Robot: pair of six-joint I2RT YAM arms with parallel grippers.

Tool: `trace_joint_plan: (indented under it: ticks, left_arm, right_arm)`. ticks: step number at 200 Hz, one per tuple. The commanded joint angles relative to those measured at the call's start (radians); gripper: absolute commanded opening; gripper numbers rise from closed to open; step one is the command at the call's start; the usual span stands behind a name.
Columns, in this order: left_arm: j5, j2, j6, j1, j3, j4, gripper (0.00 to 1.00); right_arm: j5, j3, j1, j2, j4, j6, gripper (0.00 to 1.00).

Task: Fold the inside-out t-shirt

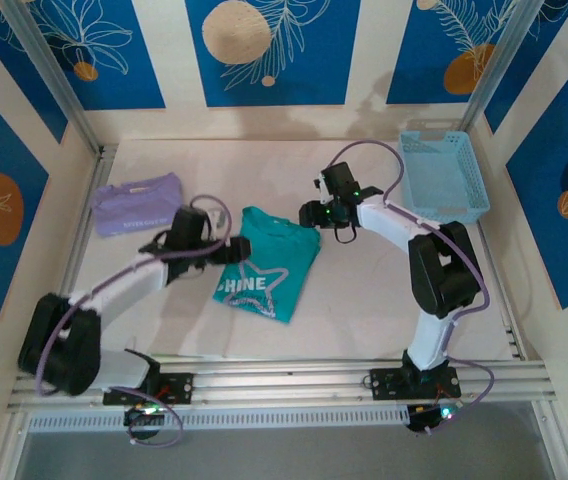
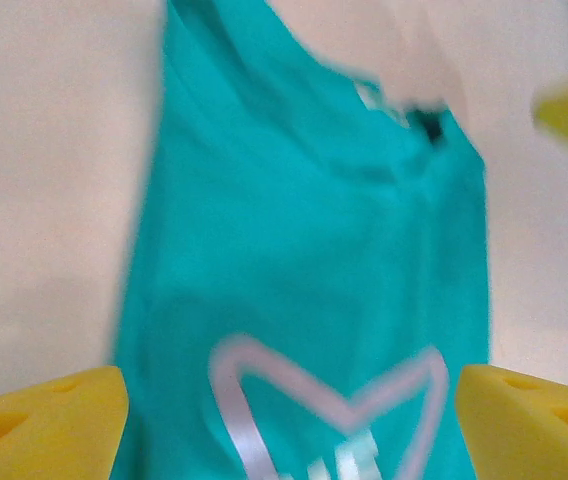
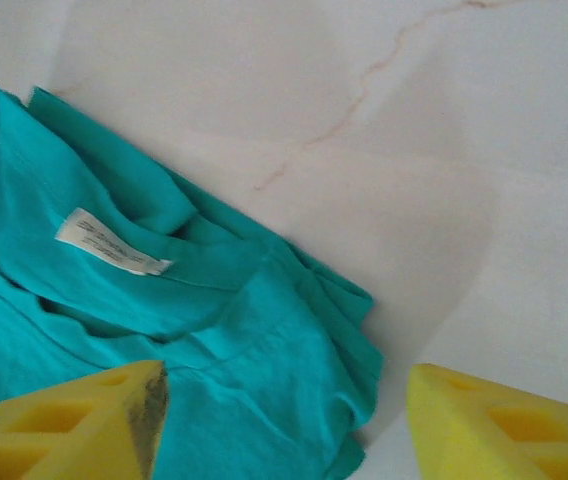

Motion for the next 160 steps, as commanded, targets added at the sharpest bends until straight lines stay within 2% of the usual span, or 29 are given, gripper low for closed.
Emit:
trace_joint_plan:
  ticks: [1, 44, 101, 132, 160]
  left_arm:
    - [0.059, 0.179, 0.138, 0.052, 0.161, -0.036, 0.86]
    - [0.133, 0.473, 0.267, 0.07, 0.463, -0.18, 0.85]
    - [0.271, 0.675, 0.302, 0.058, 0.641, -0.278, 0.81]
    - [0.31, 0.735, 0.311, 0.039, 0.689, -0.304, 0.71]
    - [0.316, 0.78, 0.312, 0.034, 0.742, -0.327, 0.55]
  right_arm:
    - [-0.045, -0.006, -0.017, 0.032, -0.034, 0.043, 0.67]
    - [-0.125, 0.046, -0.023, 0.134, -0.065, 0.081, 0.69]
    - [-0.195, 0.077, -0.001, 0.212, -0.062, 0.114, 0.63]
    - [-0.22, 0.102, 0.015, 0.237, -0.049, 0.129, 0.56]
    - [-0.208, 0.106, 0.01, 0.242, -0.015, 0.146, 0.4]
